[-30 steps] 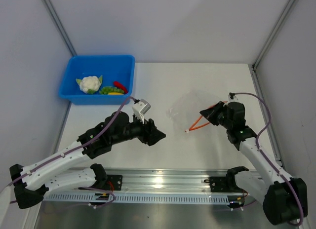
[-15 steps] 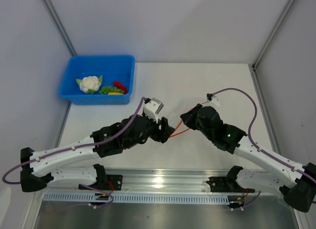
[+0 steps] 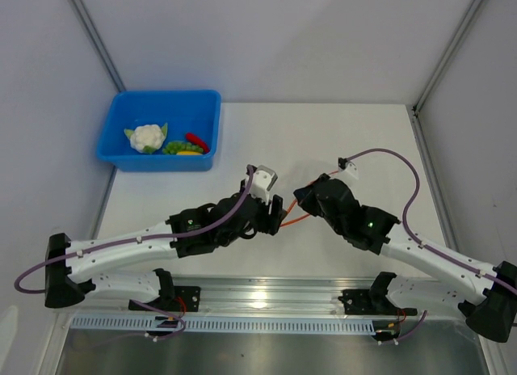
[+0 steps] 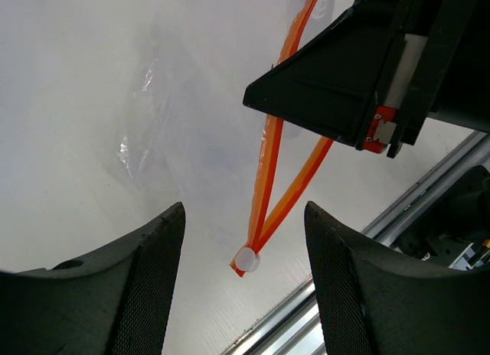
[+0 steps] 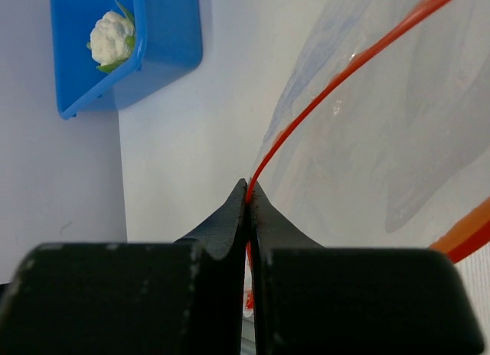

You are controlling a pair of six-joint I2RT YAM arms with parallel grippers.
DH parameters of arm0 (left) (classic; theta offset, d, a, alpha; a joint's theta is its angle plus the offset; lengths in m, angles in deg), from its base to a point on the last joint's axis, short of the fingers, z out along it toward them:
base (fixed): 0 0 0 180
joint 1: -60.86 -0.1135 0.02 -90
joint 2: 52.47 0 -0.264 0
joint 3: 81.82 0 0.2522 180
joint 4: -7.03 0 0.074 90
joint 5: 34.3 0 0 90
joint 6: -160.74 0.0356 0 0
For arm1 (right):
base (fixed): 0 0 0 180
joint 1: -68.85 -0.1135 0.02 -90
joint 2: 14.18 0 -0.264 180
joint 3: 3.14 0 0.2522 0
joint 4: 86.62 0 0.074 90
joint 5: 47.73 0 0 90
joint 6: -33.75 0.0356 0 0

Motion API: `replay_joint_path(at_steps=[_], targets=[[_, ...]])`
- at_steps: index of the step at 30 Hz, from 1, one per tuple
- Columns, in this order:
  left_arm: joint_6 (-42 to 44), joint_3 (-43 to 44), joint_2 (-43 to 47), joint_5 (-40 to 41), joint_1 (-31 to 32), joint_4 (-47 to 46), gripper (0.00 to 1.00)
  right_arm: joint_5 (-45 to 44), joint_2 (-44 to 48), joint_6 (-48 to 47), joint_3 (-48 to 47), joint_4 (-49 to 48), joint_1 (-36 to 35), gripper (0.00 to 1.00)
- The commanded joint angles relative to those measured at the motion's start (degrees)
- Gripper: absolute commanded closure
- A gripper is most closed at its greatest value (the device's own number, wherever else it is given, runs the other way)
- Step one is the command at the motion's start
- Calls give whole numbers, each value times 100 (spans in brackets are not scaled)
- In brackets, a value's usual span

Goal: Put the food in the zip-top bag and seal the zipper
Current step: Pick up the zipper food storage bag at the center of the board, then open the zipper of the food storage bag at the center of the board.

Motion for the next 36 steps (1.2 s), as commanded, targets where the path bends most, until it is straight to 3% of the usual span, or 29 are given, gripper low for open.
replay_joint_path(at_steps=[1,9,21,36], targets=[[109,-68,-94,51,38,-294,34,-286,174,137,-220,-94,-30,100],[153,-287,-278,-512,38,-804,31,-163,157,129,-211,-199,-38,100],[179,-410,-648,-345,-181,-883,28,39,183,85,-203,-270,-82,100],[188,-1034,37,-934,-304,-1717,30,22,192,14,-115,-296,-82,100]])
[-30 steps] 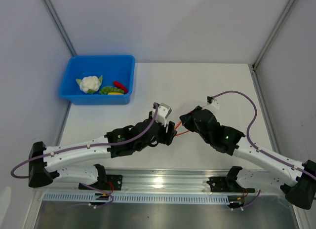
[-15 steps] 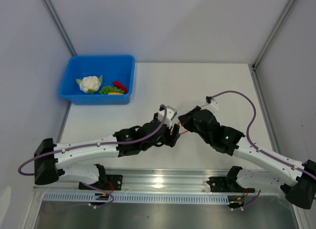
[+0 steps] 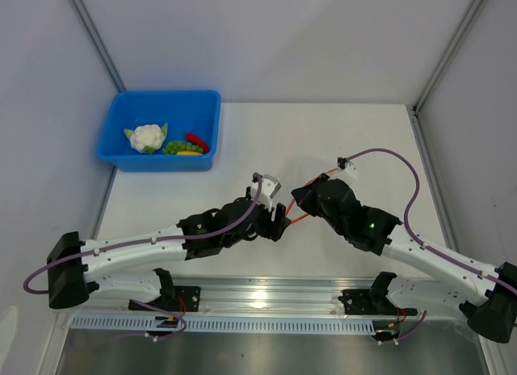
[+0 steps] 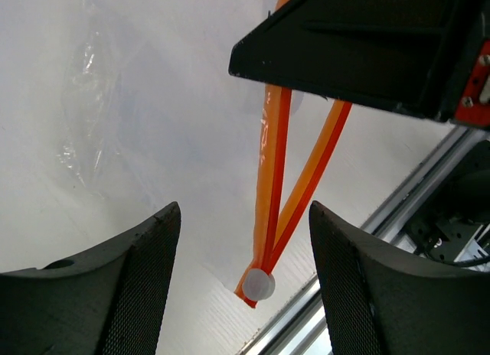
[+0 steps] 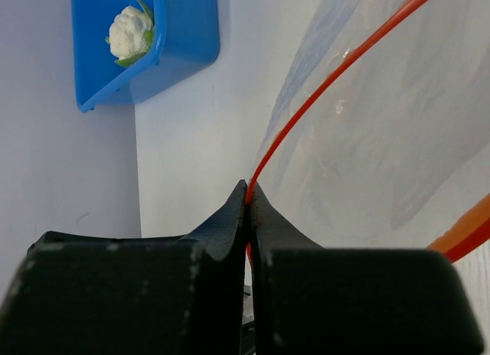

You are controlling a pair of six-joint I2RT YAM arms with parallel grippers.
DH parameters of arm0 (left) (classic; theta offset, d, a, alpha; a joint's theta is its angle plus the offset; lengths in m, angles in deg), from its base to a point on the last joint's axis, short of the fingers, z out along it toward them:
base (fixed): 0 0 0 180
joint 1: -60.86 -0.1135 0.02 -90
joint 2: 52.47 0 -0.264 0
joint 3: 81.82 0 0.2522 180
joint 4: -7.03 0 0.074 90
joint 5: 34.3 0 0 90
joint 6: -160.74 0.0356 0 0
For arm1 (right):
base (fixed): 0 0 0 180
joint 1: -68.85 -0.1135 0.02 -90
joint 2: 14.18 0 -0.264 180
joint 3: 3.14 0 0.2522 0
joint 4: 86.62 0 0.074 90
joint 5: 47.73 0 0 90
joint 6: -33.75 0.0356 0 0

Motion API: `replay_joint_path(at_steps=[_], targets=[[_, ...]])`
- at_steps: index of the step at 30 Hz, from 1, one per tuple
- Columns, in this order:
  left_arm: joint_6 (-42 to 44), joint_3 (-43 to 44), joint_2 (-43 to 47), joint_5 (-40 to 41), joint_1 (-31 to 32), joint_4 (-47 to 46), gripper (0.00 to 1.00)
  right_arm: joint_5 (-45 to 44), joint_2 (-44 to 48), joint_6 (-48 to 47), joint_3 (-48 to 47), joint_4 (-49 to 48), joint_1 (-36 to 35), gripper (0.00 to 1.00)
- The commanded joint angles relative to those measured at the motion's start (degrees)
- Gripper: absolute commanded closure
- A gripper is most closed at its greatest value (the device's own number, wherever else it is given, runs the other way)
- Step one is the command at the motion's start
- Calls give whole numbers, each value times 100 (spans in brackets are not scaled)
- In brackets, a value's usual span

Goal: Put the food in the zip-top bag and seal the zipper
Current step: Open the zipper of the food storage bag at the center of the board.

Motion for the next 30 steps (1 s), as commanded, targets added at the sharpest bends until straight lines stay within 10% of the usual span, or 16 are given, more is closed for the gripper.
replay_joint_path(at_steps=[1,30], targets=[[50,-226,446,-235,-14,-595,30,-114,87,-21,-117,-196,-39,100],[-81,98,192,-613,-418,-508,32,-17,-27,-38,-117,-240,-47,100]])
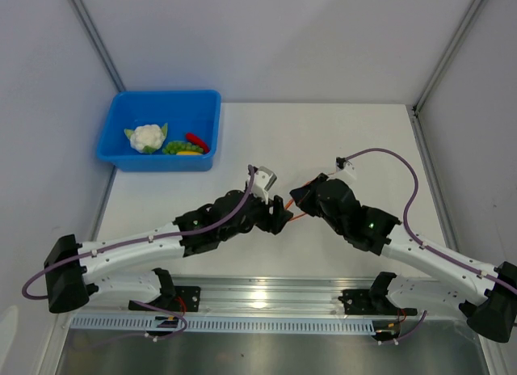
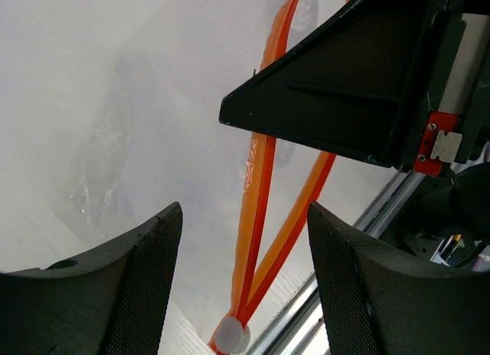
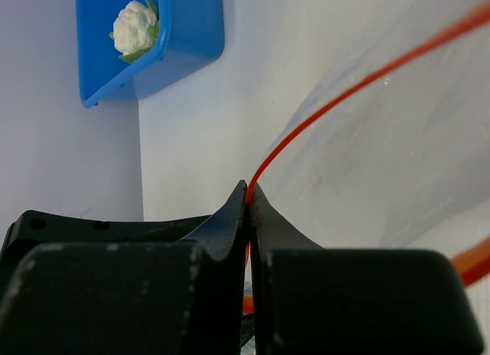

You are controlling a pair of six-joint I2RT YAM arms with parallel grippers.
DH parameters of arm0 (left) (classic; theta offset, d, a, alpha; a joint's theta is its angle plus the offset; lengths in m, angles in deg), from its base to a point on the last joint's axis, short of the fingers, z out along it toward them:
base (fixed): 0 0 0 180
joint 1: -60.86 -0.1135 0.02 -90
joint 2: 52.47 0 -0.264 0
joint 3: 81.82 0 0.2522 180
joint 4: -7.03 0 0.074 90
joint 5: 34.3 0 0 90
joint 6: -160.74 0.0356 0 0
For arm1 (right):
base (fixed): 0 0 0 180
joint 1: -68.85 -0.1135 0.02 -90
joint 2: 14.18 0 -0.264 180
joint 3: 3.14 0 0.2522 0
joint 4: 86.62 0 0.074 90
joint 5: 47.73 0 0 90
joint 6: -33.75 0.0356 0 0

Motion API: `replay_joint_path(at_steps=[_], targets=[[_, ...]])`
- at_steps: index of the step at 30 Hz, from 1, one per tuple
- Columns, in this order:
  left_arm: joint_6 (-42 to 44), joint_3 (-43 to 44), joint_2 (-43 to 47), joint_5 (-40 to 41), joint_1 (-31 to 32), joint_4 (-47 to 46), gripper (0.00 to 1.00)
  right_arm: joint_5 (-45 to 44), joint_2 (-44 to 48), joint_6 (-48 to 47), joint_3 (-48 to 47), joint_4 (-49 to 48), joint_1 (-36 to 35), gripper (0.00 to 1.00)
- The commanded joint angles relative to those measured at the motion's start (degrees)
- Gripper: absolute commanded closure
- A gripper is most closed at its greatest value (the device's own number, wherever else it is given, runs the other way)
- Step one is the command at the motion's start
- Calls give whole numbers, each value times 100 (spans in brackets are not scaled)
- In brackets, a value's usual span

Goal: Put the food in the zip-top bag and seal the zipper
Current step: Open the zipper of the food storage bag at the center of the board.

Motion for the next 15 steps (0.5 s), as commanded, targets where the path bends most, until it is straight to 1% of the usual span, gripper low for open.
replay_joint_path(at_steps=[1,11,14,15], targets=[[-33,300,-81,-5,-62,57,32,-81,-12,-18,-126,-200,-45,100],[-121,528,-433,144,-202,118,33,69,6,114,-143,-218,-37,100],[-156,660,-573,162,-264,267,41,69,6,131,-135,-192,-37,100],[-165,669,-600,145,-281,337,48,60,14,122,-135,-200,-45,98]])
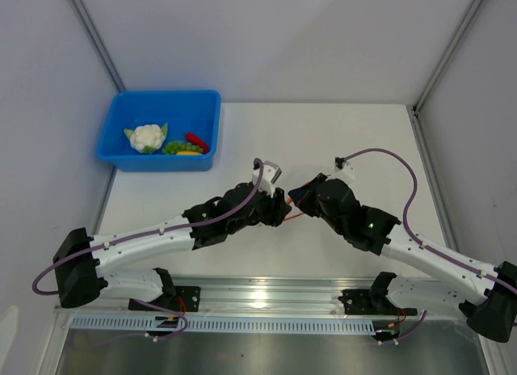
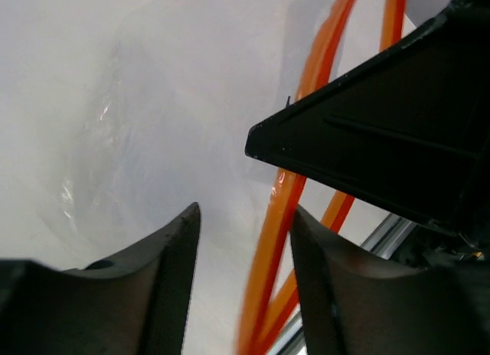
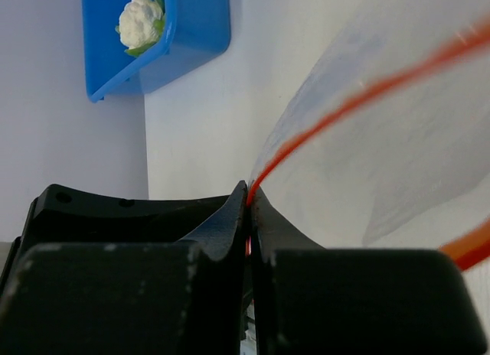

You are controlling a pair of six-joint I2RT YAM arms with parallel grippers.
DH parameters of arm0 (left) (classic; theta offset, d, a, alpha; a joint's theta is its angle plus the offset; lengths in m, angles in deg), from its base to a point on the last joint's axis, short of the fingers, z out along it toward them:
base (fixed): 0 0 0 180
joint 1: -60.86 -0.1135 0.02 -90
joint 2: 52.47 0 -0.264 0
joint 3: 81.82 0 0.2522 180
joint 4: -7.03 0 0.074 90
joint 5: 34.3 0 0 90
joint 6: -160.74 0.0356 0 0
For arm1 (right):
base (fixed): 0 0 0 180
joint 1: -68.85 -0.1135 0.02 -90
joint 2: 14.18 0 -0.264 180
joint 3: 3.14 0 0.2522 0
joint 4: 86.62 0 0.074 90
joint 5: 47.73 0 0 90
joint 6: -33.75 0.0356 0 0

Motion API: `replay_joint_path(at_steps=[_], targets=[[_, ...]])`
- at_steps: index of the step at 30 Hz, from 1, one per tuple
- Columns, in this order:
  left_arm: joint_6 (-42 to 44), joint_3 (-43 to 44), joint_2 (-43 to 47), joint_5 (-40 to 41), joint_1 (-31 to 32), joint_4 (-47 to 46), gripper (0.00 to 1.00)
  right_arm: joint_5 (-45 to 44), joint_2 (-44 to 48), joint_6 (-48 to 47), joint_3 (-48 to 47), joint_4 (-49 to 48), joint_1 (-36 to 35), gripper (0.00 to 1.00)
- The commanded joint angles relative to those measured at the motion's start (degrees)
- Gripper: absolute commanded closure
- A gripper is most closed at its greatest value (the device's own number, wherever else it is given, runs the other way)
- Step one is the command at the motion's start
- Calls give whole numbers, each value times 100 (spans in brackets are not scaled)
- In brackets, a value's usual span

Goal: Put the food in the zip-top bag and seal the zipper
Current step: Open the zipper of the food storage bag at the center of the board.

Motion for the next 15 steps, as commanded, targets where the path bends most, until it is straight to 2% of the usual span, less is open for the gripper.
replay_joint_path(at_steps=[1,2,3,7,8,9,12,13,15], targets=[[-102,352,-130,31,-115,119,52,-67,23,63,-135,-152,-41,96],[-154,335,-165,-4,-133,111,57,-93,23,55,-143,-144,-41,91],[-181,318,-174,-31,-151,110,65,-110,32,28,-152,-144,-41,89],[-225,273,-183,-172,-221,66,85,-251,23,-139,-231,67,-32,78],[-260,265,-183,-241,-230,75,90,-260,15,-182,-275,120,-23,72],[-277,308,-174,-286,-273,84,99,-251,-29,-226,-310,251,11,69],[-365,370,-174,-382,-353,137,99,-234,-56,-420,-442,515,65,54],[-374,414,-174,-400,-370,145,99,-225,-56,-490,-477,577,73,44],[-401,502,-183,-409,-440,154,99,-129,-30,-683,-609,778,82,35]])
